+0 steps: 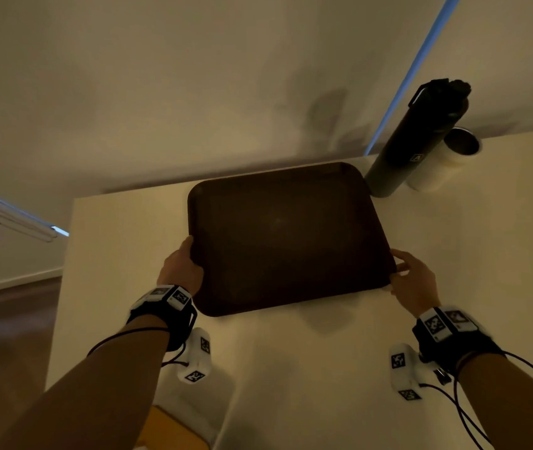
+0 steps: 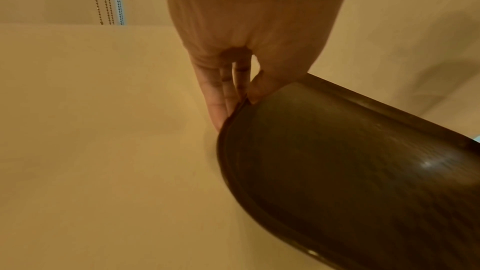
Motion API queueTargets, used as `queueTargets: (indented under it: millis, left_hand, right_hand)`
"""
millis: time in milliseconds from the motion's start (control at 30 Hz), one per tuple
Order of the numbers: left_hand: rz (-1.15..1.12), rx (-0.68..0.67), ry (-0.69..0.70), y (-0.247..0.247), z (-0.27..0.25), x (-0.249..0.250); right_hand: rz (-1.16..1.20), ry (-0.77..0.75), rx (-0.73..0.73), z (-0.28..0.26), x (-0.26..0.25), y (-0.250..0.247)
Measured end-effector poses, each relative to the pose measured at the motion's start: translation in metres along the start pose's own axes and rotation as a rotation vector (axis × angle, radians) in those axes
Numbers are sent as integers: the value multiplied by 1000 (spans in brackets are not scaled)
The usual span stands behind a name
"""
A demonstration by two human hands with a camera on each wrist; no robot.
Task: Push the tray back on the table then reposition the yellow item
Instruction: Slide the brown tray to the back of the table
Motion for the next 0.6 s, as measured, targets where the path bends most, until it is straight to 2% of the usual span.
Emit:
queueTargets:
  millis: [600]
  left_hand:
    - [-15,0,7,-11,21,8]
  right_hand:
    - [4,17,44,16,-14,11]
Point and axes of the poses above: each hand's wrist, its own z-axis towards the middle knuckle, its own y-axis out of the palm, x = y × z, the point moved 3 cm from there along z, towards the middle knuckle, and after that the axes turned 10 degrees about -y, right-handed, at the moved point
